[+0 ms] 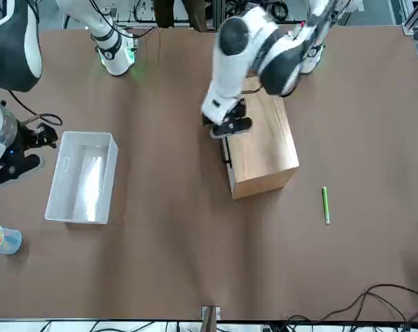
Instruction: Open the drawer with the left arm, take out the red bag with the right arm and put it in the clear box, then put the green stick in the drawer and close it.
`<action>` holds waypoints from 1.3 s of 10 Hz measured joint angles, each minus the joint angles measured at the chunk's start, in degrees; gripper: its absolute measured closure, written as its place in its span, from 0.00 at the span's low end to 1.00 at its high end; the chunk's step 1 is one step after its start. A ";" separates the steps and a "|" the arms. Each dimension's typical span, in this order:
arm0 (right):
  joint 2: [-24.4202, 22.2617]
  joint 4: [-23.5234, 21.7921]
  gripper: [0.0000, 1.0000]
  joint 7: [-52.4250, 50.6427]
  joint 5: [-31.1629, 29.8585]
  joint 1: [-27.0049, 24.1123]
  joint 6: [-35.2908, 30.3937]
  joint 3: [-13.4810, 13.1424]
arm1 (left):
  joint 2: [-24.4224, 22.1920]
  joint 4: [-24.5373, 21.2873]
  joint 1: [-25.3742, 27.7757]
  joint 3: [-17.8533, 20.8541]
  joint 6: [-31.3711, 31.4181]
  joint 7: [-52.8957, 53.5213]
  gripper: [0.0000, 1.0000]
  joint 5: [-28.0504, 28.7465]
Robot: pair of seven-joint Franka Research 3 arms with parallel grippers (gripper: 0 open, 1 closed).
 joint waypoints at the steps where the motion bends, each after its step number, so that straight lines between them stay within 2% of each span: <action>1: 0.00 0.00 0.00 0.03 2.10 -1.19 0.00 -0.13 | 3.10 1.55 -2.69 0.51 0.35 -2.44 0.00 2.03; 3: 0.01 0.02 0.00 -0.03 3.85 -3.11 0.04 -0.19 | 7.17 2.55 -7.32 4.77 3.60 -4.35 0.01 3.05; 5: 0.01 0.05 0.00 0.07 3.89 -2.60 0.08 0.14 | 9.20 2.83 -11.71 9.96 4.62 -4.52 0.01 3.08; 7: 0.01 0.07 0.00 1.84 3.89 -2.60 0.15 0.07 | 9.84 2.90 -12.90 10.62 4.38 -4.61 0.01 4.52; 10: 0.00 0.79 0.00 10.67 4.07 -2.24 0.42 0.34 | 11.12 2.90 -13.73 10.64 2.82 -4.64 0.01 7.13; 13: -0.01 2.22 0.00 11.26 4.08 -2.22 0.56 0.36 | 12.19 2.91 -13.77 10.80 2.17 -4.64 0.03 7.51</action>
